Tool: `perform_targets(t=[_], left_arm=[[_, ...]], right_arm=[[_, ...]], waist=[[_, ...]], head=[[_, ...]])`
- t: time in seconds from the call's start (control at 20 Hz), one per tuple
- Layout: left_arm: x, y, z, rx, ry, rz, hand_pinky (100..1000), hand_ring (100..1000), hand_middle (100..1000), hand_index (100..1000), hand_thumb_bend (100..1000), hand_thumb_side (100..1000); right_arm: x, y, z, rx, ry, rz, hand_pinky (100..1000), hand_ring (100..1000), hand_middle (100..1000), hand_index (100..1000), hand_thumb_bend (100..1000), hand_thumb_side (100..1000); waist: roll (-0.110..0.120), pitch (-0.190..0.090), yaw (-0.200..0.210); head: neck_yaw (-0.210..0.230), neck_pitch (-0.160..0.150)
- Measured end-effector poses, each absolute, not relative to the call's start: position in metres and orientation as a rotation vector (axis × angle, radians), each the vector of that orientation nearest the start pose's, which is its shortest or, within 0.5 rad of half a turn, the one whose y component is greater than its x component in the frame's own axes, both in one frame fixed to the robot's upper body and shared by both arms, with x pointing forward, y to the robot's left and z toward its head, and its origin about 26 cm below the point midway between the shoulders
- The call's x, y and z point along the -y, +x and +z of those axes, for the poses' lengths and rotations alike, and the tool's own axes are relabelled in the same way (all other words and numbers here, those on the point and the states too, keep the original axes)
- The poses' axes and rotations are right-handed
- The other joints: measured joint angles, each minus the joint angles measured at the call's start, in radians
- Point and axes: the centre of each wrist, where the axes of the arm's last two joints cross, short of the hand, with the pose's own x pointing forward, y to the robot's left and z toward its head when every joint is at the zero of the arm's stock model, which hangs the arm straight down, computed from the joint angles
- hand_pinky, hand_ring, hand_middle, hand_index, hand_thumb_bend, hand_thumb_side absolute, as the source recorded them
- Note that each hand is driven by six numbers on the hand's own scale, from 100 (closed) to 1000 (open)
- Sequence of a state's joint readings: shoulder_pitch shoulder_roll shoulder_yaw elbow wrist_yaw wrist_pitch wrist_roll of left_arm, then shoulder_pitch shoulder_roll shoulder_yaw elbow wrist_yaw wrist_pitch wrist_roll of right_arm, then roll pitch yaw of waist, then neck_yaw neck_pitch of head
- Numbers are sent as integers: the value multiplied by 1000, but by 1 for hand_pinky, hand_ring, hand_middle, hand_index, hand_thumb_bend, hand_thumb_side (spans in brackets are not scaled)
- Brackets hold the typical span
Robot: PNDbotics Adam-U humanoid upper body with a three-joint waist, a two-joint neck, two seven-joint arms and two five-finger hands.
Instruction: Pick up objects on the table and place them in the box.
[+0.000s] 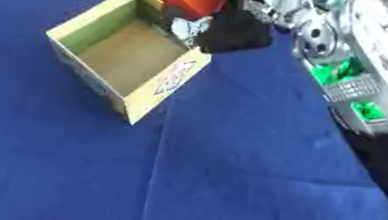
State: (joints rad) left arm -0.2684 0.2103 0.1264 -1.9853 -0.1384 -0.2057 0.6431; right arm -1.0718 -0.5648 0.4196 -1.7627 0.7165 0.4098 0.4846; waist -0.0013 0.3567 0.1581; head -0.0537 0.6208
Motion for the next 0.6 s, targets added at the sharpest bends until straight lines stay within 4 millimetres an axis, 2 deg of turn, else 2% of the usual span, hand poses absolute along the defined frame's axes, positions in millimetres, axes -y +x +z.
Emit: perform_targets(t=[0.2, 0.6], left_arm=[[-275, 299, 188, 2483, 595, 513, 364, 710, 625, 712, 111, 1000], [-270, 303, 196, 2514, 555, 506, 363, 710, 625, 711, 110, 1000]], right_arm=[[131, 359, 362, 1863, -1046, 1369, 605, 659, 242, 463, 100, 691], [111, 407, 353, 1809, -1076, 1341, 612, 663, 244, 465, 100, 705]], waist=[[-3, 13, 16], [-16, 46, 59]], head=[[-15, -13], [-55, -48]])
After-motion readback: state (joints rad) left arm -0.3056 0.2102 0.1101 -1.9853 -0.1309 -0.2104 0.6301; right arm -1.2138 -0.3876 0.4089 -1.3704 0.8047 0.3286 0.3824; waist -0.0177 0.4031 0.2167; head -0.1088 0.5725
